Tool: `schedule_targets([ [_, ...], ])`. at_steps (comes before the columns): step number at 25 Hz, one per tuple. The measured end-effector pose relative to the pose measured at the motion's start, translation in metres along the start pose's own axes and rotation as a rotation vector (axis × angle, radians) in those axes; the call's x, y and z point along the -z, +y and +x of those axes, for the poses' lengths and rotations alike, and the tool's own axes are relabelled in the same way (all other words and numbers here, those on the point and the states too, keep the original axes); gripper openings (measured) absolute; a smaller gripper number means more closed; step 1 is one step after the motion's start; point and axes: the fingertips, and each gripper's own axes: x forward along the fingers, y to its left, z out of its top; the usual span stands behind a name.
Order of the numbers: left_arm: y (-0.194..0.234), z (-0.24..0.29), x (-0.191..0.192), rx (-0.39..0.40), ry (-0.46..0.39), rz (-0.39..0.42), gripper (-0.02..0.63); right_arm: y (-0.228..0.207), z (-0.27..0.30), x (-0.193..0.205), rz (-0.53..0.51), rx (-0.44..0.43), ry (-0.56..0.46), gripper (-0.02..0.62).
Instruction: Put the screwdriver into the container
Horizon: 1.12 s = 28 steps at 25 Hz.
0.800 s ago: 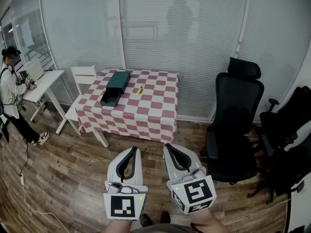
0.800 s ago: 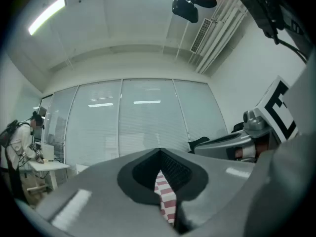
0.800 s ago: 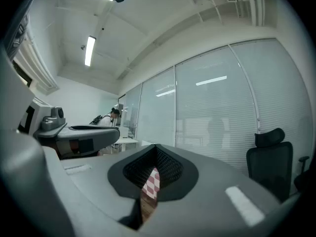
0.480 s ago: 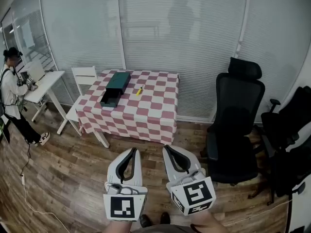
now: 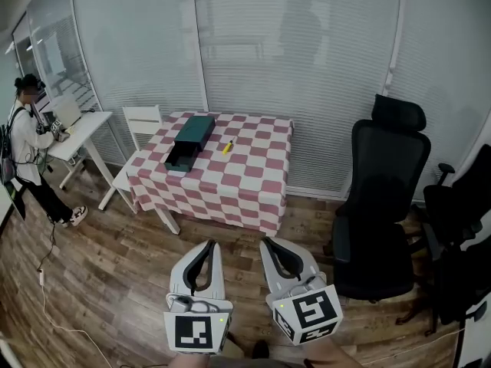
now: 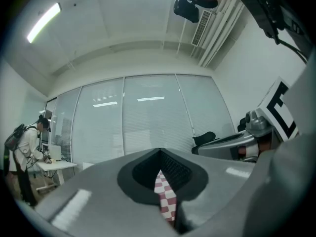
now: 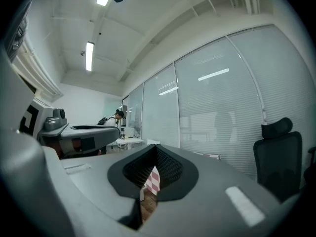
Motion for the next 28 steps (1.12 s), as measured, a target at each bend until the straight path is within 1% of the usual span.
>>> schedule_targets([
  [4,0.010,0.010,0.012,-0.015,0.022,-0.011,0.002,0.000,0.019,0.007,0.007,-0.033,0.023,0.026],
  [8,0.027,0.031,0.026,-0.016,0.023,-0.015,0.002,-0.006,0.048,0.016,0.010,-0.031,0.042,0.026],
  [13,0.062,0.072,0.039,-0.021,0.028,-0.033,0.002,-0.017,0.100,0.017,0.006,-0.027,0.051,0.026],
  [15,0.079,0.091,0.042,-0.014,0.030,-0.028,0.002,-0.021,0.125,0.014,0.008,-0.021,0.048,0.026],
  [21,0.126,0.141,0.048,0.010,0.012,-0.039,0.002,-0.030,0.190,0.006,0.006,0.008,0.055,0.026],
  [28,0.169,0.185,0.040,0.059,-0.054,-0.032,0.002,-0.037,0.250,-0.013,-0.011,0.056,0.021,0.026],
])
